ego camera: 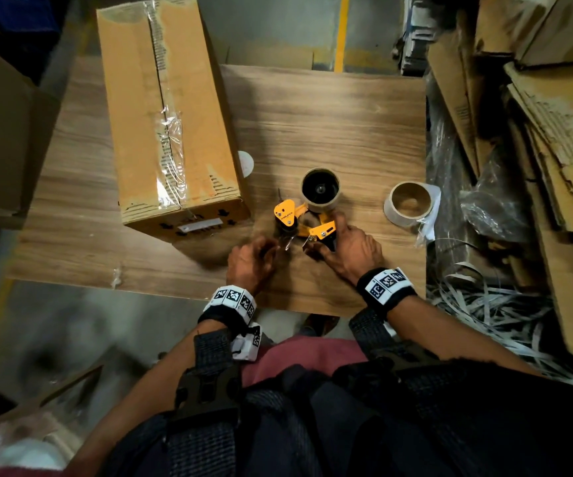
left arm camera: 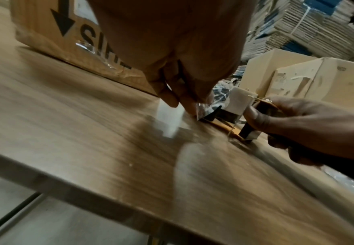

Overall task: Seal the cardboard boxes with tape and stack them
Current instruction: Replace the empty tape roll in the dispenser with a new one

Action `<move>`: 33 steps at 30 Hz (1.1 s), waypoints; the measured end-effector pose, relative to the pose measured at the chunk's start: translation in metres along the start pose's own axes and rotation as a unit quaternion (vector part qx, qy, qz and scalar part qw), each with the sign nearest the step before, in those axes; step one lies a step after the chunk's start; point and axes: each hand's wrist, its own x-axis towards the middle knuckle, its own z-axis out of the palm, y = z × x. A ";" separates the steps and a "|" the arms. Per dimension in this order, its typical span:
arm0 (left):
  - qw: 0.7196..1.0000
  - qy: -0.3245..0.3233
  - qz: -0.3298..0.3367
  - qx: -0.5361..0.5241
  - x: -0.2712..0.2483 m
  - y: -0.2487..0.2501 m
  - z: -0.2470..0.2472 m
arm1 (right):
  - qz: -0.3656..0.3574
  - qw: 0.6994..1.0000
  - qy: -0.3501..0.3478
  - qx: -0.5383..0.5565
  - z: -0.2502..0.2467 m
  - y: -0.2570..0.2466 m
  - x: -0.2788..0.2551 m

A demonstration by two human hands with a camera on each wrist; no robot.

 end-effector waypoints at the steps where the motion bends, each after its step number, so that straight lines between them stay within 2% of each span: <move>1: 1.000 0.005 0.007 0.007 -0.001 0.000 0.000 | 0.000 1.000 0.000 -0.005 -0.001 -0.001 0.001; 7: 0.992 0.027 0.079 0.090 -0.009 0.000 0.006 | 0.010 1.000 -0.001 -0.008 -0.001 -0.003 0.001; 9: 0.986 0.015 0.106 0.127 -0.011 0.005 0.013 | 0.012 1.000 0.000 -0.013 0.001 -0.002 0.001; 12: 0.988 -0.010 0.066 0.137 -0.010 0.008 0.015 | 0.014 1.000 0.004 -0.020 0.002 -0.002 0.003; 15: 0.994 0.004 0.011 0.105 -0.001 -0.005 0.005 | 0.012 1.000 0.006 -0.020 0.004 -0.004 0.003; 22: 0.992 0.029 0.045 0.116 0.002 -0.004 -0.003 | 0.027 0.999 0.013 -0.020 0.004 -0.005 0.001; 29: 0.990 0.018 0.031 0.134 0.006 0.003 -0.003 | 0.077 0.996 0.015 -0.034 0.005 -0.008 0.000; 33: 0.994 0.012 0.018 0.108 0.009 -0.002 -0.005 | 0.102 0.993 0.001 -0.053 -0.007 -0.009 0.001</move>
